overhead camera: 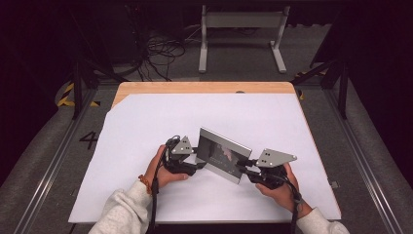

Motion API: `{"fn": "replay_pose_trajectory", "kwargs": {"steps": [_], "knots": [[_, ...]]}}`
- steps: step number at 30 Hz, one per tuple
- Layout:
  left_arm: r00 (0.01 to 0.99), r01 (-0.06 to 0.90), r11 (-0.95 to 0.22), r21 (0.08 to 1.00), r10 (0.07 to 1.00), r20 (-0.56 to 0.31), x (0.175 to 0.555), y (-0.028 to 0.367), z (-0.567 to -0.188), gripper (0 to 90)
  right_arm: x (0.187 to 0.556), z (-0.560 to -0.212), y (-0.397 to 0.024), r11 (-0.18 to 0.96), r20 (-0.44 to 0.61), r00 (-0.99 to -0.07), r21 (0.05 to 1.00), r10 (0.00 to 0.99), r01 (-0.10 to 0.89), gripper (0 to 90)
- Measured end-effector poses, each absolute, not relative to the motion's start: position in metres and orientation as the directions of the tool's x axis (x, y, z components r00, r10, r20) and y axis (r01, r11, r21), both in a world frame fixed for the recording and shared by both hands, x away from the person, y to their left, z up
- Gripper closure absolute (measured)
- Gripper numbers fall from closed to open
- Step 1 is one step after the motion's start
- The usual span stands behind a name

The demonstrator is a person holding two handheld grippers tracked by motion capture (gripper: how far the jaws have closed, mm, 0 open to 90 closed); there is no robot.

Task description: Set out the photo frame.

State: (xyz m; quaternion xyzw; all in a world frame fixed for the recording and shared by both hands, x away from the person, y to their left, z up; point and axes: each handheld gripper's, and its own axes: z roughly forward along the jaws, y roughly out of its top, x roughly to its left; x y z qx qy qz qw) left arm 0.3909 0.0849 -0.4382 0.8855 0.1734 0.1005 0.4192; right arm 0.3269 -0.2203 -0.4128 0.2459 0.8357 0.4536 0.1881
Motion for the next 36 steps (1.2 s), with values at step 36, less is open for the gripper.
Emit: {"fn": "replay_pose_trajectory", "kwargs": {"steps": [36], "knots": [[0.889,0.217,-0.565,0.796,0.451,0.077,0.375,0.101,-0.433,69.1,0.338,-0.418,-0.227,0.453,-0.078,-0.772,0.844,0.631,0.285,75.9]]}}
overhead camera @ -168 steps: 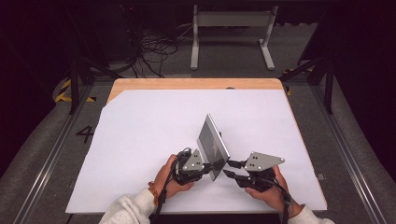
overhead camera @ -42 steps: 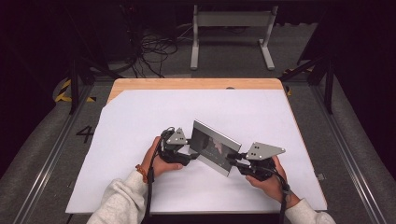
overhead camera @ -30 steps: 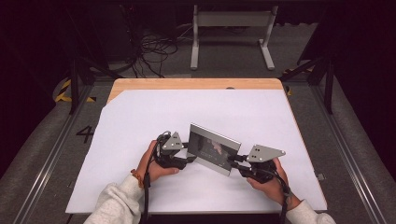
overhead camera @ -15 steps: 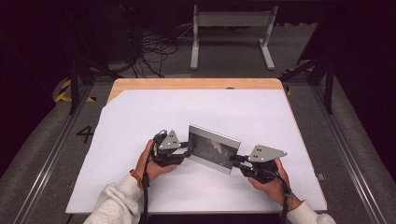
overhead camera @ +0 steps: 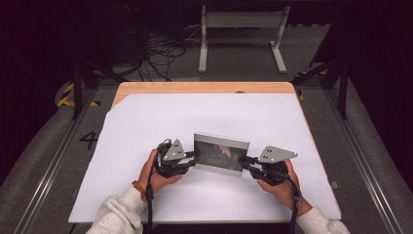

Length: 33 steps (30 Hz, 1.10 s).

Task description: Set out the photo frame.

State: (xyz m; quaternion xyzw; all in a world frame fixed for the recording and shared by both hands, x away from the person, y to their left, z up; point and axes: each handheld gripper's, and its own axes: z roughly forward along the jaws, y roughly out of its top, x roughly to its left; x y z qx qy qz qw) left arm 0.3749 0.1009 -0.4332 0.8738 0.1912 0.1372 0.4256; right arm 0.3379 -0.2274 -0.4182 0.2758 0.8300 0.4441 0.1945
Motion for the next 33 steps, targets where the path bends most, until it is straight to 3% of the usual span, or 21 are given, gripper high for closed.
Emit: {"fn": "replay_pose_trajectory", "kwargs": {"steps": [7,9,14,25,33], "knots": [[0.889,0.217,-0.566,0.796,0.451,0.079,0.371,0.100,-0.434,65.6,0.341,-0.419,-0.226,0.452,-0.090,-0.763,0.847,0.640,0.279,74.0],[0.887,0.222,-0.563,0.796,0.455,0.075,0.370,0.099,-0.434,58.6,0.340,-0.419,-0.228,0.461,-0.094,-0.763,0.841,0.640,0.283,74.9],[0.890,0.218,-0.567,0.795,0.449,0.077,0.371,0.095,-0.435,57.4,0.338,-0.423,-0.235,0.480,-0.084,-0.770,0.823,0.632,0.304,80.3],[0.872,0.226,-0.594,0.772,0.477,0.112,0.371,0.092,-0.441,67.7,0.337,-0.424,-0.230,0.492,-0.114,-0.753,0.818,0.648,0.299,82.5],[0.859,0.231,-0.597,0.768,0.496,0.127,0.370,0.093,-0.442,69.9,0.343,-0.425,-0.225,0.487,-0.125,-0.738,0.821,0.663,0.298,81.6]]}}
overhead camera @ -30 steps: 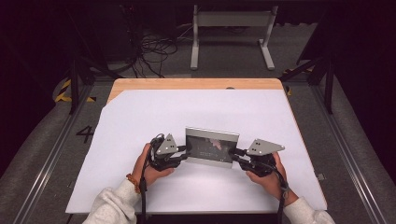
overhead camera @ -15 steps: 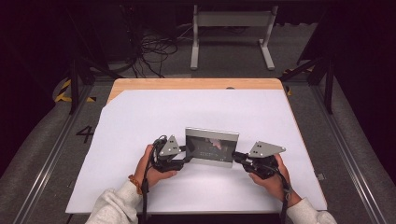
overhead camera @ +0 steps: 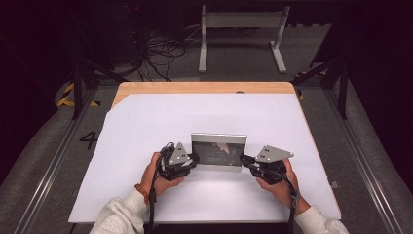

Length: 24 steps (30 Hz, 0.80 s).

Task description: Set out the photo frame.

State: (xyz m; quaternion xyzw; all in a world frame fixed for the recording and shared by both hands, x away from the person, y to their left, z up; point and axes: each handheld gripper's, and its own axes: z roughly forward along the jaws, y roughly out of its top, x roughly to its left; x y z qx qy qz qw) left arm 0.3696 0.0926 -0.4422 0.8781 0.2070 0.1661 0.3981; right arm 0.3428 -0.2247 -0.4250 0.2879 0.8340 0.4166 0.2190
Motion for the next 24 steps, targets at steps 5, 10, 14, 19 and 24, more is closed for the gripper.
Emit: {"fn": "replay_pose_trajectory", "kwargs": {"steps": [5,10,14,19,24], "knots": [[0.854,0.230,-0.600,0.766,0.502,0.137,0.3697,0.0934,-0.4423,70.0,0.3459,-0.4260,-0.2234,0.476,-0.115,-0.738,0.827,0.665,0.300,81.5],[0.852,0.223,-0.609,0.761,0.502,0.152,0.3706,0.0943,-0.4422,69.6,0.3468,-0.4261,-0.2217,0.475,-0.117,-0.735,0.827,0.668,0.301,81.4],[0.848,0.218,-0.615,0.757,0.503,0.165,0.3717,0.0958,-0.4422,69.5,0.3485,-0.4268,-0.2196,0.472,-0.116,-0.735,0.829,0.669,0.299,81.1],[0.847,0.219,-0.617,0.756,0.505,0.167,0.3728,0.0971,-0.4427,69.3,0.3498,-0.4274,-0.2172,0.471,-0.116,-0.733,0.830,0.670,0.298,81.0],[0.843,0.222,-0.619,0.753,0.510,0.171,0.3739,0.0982,-0.4431,69.2,0.3501,-0.4281,-0.2150,0.472,-0.116,-0.733,0.829,0.670,0.300,80.8]]}}
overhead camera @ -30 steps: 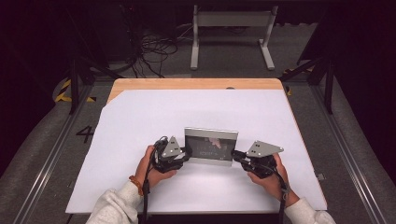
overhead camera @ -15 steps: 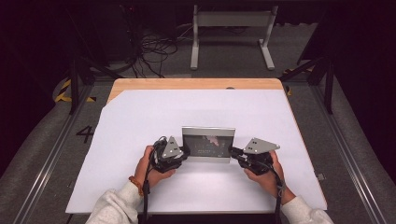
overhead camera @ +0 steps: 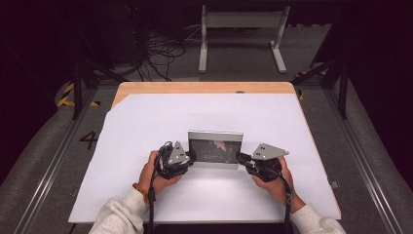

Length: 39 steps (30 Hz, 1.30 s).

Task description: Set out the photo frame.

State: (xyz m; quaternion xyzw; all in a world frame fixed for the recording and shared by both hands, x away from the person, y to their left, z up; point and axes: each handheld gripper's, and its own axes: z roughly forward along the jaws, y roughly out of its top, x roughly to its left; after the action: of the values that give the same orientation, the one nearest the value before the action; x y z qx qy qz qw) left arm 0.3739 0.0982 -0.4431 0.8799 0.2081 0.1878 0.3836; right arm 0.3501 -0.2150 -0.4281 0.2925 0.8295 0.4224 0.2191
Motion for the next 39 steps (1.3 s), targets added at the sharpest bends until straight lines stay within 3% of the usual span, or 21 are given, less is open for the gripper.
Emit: {"fn": "replay_pose_trajectory", "kwargs": {"steps": [39], "knots": [[0.835,0.250,-0.611,0.751,0.529,0.153,0.3777,0.0985,-0.4464,69.5,0.3597,-0.4302,-0.2094,0.475,-0.131,-0.717,0.827,0.685,0.302,78.7]]}}
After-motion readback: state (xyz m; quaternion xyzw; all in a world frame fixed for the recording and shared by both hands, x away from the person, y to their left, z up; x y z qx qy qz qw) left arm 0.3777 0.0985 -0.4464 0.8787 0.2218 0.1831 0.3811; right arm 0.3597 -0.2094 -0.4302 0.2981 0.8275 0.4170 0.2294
